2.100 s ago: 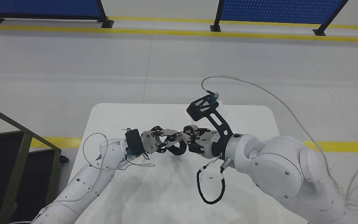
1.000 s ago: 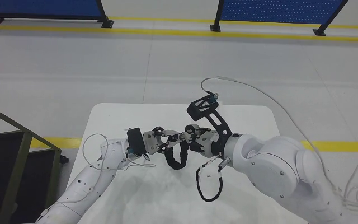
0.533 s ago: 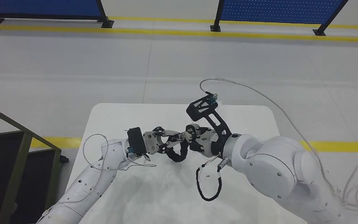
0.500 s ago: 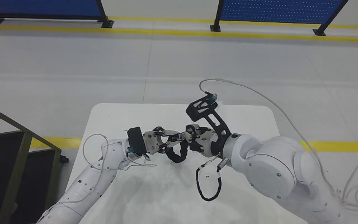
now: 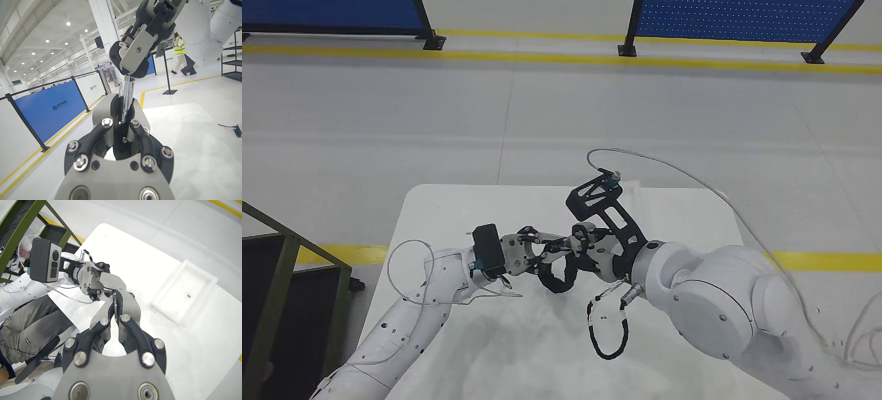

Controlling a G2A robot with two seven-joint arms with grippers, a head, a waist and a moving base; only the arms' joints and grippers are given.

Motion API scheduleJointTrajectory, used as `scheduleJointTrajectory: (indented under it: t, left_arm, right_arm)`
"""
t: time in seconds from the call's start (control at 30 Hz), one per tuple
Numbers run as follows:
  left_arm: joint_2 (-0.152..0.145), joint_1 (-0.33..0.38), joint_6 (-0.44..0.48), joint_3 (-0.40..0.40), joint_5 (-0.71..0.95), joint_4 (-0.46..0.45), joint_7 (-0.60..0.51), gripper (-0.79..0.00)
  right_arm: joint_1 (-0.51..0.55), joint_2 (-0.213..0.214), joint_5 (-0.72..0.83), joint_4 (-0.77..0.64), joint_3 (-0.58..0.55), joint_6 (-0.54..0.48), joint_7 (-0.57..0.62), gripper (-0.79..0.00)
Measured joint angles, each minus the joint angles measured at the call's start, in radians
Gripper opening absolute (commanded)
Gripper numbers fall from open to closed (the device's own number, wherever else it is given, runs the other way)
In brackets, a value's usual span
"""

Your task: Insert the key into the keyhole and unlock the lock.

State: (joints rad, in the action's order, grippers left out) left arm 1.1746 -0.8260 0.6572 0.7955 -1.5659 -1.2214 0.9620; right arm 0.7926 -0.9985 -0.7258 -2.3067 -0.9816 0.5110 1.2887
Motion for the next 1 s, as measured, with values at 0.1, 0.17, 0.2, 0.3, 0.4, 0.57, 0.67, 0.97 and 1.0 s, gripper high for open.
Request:
scheduleJointTrajectory:
  t: [0.1,0.17,0.2,0.3,0.4,0.57,0.67,0.97,1.0]
  left_arm:
    - [0.0,-0.003,0.005,0.004,-0.003,-0.005,-0.007,-0.785]
    - [0.0,-0.006,0.008,0.006,-0.001,-0.008,-0.007,-0.785]
    - [0.001,-0.007,0.011,0.007,0.002,-0.009,-0.007,-0.785]
    - [0.002,-0.009,0.016,0.012,0.009,-0.01,-0.008,-0.785]
    - [0.002,-0.012,0.02,0.017,0.012,-0.007,-0.013,-0.785]
    - [0.004,-0.015,0.04,0.019,0.022,0.0,-0.031,-0.785]
    - [0.006,-0.015,0.058,0.021,0.034,0.004,-0.044,-0.785]
    - [-0.001,-0.014,0.209,0.047,0.103,0.002,-0.137,-0.785]
    - [-0.004,-0.014,0.23,0.053,0.11,-0.004,-0.155,-0.785]
  right_arm:
    - [-0.006,-0.003,-0.007,0.005,0.006,0.001,0.008,-0.785]
    - [-0.007,-0.005,-0.01,0.009,0.01,0.004,0.011,-0.785]
    - [-0.007,-0.006,-0.01,0.01,0.012,0.005,0.013,-0.785]
    - [-0.007,-0.008,-0.01,0.016,0.014,0.009,0.012,-0.745]
    - [-0.003,-0.01,-0.002,0.023,0.01,0.011,0.009,0.0]
    - [0.001,-0.013,0.007,0.016,-0.001,0.012,-0.003,0.0]
    - [0.007,-0.014,0.022,0.009,-0.016,-0.005,-0.021,0.0]
    - [0.046,0.001,0.133,0.019,-0.124,-0.24,-0.005,0.0]
    - [0.053,0.004,0.135,0.02,-0.135,-0.272,0.005,0.0]
